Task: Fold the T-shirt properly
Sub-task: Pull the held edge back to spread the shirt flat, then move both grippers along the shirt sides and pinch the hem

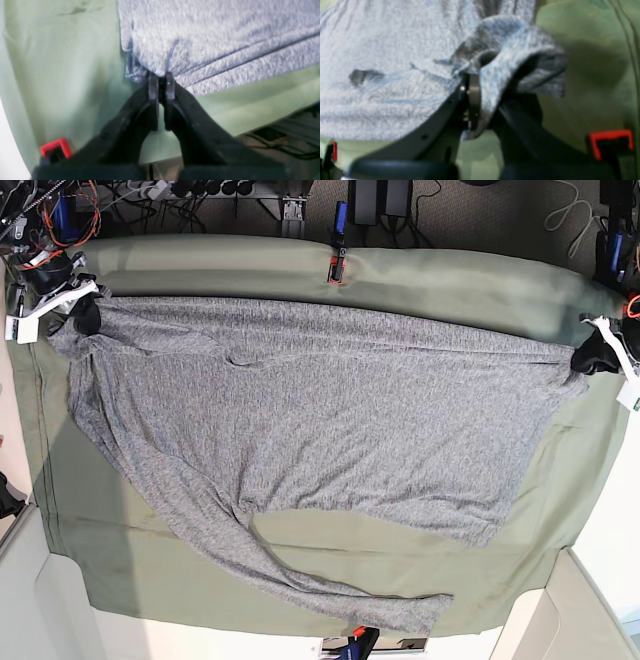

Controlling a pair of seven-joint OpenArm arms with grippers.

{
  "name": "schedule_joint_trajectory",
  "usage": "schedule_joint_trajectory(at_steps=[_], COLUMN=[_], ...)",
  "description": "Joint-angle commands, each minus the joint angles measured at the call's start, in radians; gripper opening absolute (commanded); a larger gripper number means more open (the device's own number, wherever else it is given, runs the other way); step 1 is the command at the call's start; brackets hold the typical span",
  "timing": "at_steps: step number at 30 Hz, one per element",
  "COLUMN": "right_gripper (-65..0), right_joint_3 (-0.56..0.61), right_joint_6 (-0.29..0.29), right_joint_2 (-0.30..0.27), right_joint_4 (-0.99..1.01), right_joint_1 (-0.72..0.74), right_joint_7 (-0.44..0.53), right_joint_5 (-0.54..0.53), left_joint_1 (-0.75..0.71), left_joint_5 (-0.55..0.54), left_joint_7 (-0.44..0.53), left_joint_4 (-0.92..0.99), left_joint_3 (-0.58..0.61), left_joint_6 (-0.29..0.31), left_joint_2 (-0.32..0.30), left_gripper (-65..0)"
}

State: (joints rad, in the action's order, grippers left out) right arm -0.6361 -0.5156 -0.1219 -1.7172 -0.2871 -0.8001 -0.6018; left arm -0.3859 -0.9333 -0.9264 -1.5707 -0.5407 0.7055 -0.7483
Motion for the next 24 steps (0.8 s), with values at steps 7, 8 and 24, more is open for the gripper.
schedule_joint_trajectory(at_steps=[7,8,24], right_gripper=[-65.0,-65.0,-38.4], right_joint_3=[-0.01,-0.01,-0.012], right_joint_6=[0.002,0.002,0.007], right_joint_2=[-0.05,-0.05,-0.05], right_joint_4=[-0.018,-0.018,-0.015], right_joint_1=[-0.009,-0.008,-0.005], right_joint_7=[0.037,0.037,0.036], right_joint_5=[0.013,0.015,0.014], left_joint_1=[-0.047,-0.047,-0.047], left_joint_5=[0.011,0.011,0.063], left_joint_7=[0.04,0.05,0.117], left_joint_4=[-0.026,-0.026,-0.025], left_joint_3=[-0.037,-0.036,-0.036], left_joint_6=[-0.007,-0.007,-0.007], left_joint_2=[0.068,0.077,0.119], left_gripper=[-65.0,-65.0,-35.7])
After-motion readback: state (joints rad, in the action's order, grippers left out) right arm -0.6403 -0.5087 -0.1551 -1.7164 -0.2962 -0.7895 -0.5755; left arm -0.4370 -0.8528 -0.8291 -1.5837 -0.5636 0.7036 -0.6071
